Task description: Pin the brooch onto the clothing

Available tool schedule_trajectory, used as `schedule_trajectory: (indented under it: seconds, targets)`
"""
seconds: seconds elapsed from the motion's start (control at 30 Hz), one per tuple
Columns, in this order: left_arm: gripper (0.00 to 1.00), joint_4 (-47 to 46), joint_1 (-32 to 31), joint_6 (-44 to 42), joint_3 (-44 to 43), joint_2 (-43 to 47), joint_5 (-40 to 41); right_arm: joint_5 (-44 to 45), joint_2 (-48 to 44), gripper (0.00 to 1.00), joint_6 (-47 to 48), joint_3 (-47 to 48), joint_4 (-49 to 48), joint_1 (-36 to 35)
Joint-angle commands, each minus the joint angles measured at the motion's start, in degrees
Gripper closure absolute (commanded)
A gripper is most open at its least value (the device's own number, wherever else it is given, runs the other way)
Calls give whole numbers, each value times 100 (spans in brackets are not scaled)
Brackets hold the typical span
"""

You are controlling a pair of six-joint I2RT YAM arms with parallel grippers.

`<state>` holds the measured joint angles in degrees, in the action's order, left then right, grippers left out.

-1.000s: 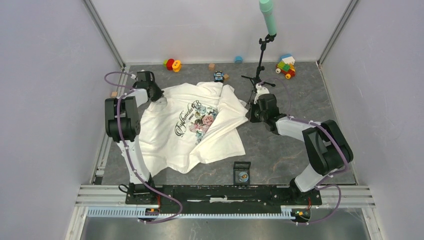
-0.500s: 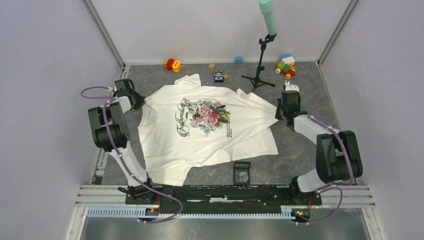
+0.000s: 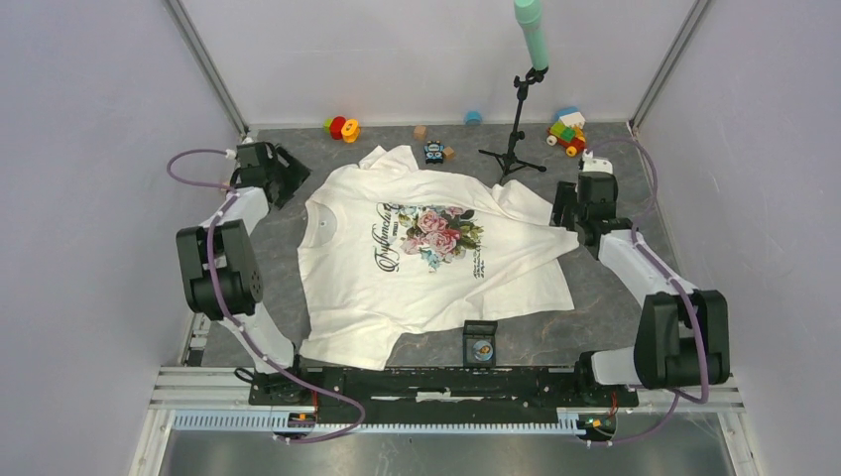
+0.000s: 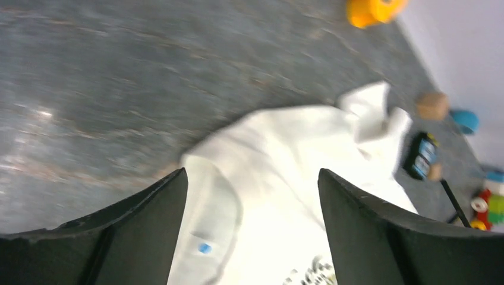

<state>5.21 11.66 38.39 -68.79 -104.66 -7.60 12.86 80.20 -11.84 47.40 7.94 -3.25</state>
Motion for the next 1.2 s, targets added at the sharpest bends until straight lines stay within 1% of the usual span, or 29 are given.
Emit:
schedule_trajectory:
  seconds: [0.0, 0.1, 0.17, 0.3, 0.4, 0.47, 0.57, 0.67, 0.77, 0.9, 1.0, 1.03, 1.17]
  targets:
    - [12, 50, -685, -363, 203, 939, 136, -403, -725, 26, -133, -362, 405, -7]
    - [10, 87, -1089, -434, 123, 938, 20, -441, -1113, 25, -296, -841, 677, -10]
    - [10, 245, -1413, -470, -179, 702, -131, -425, -1304, 25, -407, -1149, 888, -7]
    - [9, 522, -1719, -516, -711, 117, -395, -133, -1806, 24, -693, -1953, 871, 1]
    - [9, 480, -1812, -423, -857, -218, -548, -494, -1943, 25, -741, -2242, 745, 13]
    - [9, 366, -1812, -364, -846, -357, -643, -916, -1962, 28, -689, -2341, 573, 8]
    - [8, 289, -1810, -357, -820, -512, -679, -1223, -1916, 34, -668, -2418, 400, 8]
    - [8, 211, -1797, -344, -721, -611, -629, -1163, -1784, 41, -692, -2426, 441, 8]
    - [8, 69, -1735, -263, -540, -648, -616, -1047, -1684, 53, -761, -2462, 591, 9]
    - [7, -78, -1573, -253, -275, -596, -569, -664, -1910, 84, -1048, -2572, 950, 9]
    - [7, -109, -1358, -315, -28, -450, -495, -158, -2407, 99, -1380, -2645, 1275, 8]
    - [7, -155, -1291, -326, 93, -397, -466, -19, -2613, 100, -1530, -2656, 1390, 16]
    - [7, -238, -1175, -322, 296, -349, -444, 186, -3385, 100, -2040, -2665, 1811, 19]
